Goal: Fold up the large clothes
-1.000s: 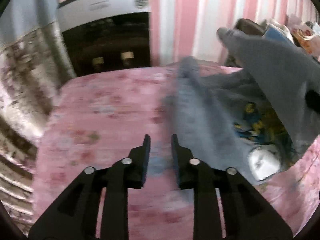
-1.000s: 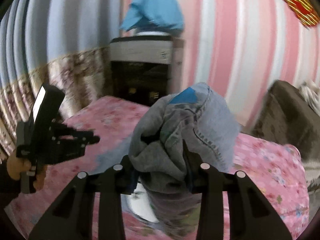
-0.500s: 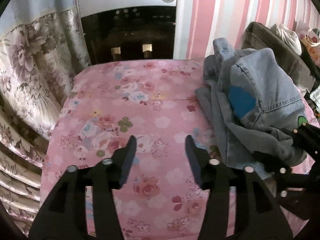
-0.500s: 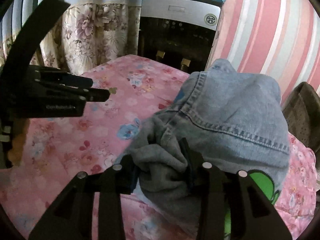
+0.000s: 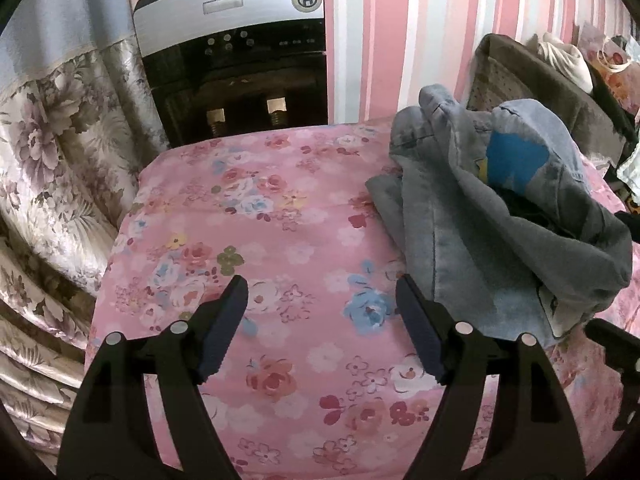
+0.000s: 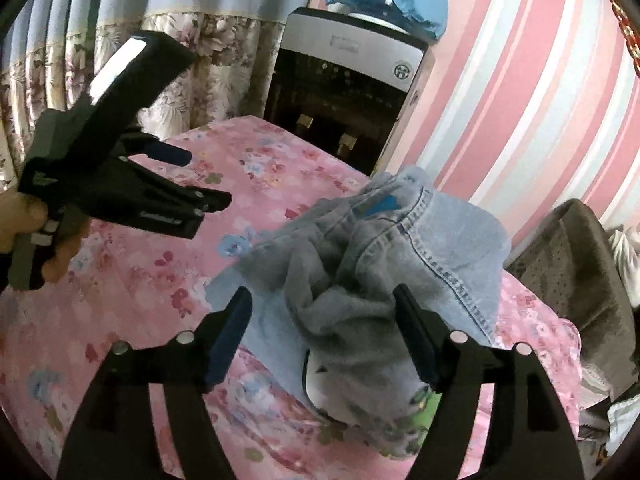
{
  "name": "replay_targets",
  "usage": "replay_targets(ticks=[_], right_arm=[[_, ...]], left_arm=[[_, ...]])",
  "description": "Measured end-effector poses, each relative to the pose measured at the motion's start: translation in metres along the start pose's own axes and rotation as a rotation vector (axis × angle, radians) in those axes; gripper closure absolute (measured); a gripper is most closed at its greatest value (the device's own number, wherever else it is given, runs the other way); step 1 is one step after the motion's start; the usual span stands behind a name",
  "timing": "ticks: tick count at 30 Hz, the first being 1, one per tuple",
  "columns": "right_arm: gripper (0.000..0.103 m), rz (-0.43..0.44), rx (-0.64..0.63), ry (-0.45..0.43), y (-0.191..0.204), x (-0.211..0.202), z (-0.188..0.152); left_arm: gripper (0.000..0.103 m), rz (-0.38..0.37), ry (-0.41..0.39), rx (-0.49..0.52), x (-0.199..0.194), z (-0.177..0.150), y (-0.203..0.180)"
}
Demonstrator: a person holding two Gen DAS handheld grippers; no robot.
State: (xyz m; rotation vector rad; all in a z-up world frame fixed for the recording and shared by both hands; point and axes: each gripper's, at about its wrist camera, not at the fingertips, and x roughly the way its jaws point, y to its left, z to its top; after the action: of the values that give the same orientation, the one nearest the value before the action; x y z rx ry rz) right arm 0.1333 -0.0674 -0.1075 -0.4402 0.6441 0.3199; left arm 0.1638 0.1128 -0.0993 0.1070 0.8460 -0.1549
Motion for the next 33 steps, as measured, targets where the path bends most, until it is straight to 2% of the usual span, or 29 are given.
replay_targets(ticks=[5,9,14,19,24,29,33], right_arm=[[0.028,-0.007,0.03,-0.037,-0.021,-0.03,-0.009],[0.028,-0.059,0.126,-0.071,-0.057,-0.052,-0.017],[0.028,-0.104,0.252,-0.097,-0.103,-0.068,-0.031],[0.028,-0.146,0.326,-0.031,-0.139,-0.049,-0.058],[0.028,-0.153,0.403,-0.02,-0.164,-0.031,-0.078],[0.028,-0.052,0.509,-0.004,-0.184,-0.008,-0.093],[0.028,-0.026,0.516,0.014,-0.184,0.005,-0.106]], left_arm=[[0.022,-0.007,-0.031,0.025,-0.016,0.004,-0.009],[0.022,-0.022,-0.063,0.04,-0.031,0.008,-0.017],[0.016,-0.035,-0.104,0.071,-0.046,0.017,-0.035],[0.016,-0.054,-0.111,0.106,-0.051,0.024,-0.055],[0.016,-0.104,-0.129,0.119,-0.064,0.035,-0.076],[0.013,-0.141,-0.137,0.182,-0.067,0.048,-0.115],[0.013,-0.154,-0.104,0.247,-0.055,0.049,-0.149]])
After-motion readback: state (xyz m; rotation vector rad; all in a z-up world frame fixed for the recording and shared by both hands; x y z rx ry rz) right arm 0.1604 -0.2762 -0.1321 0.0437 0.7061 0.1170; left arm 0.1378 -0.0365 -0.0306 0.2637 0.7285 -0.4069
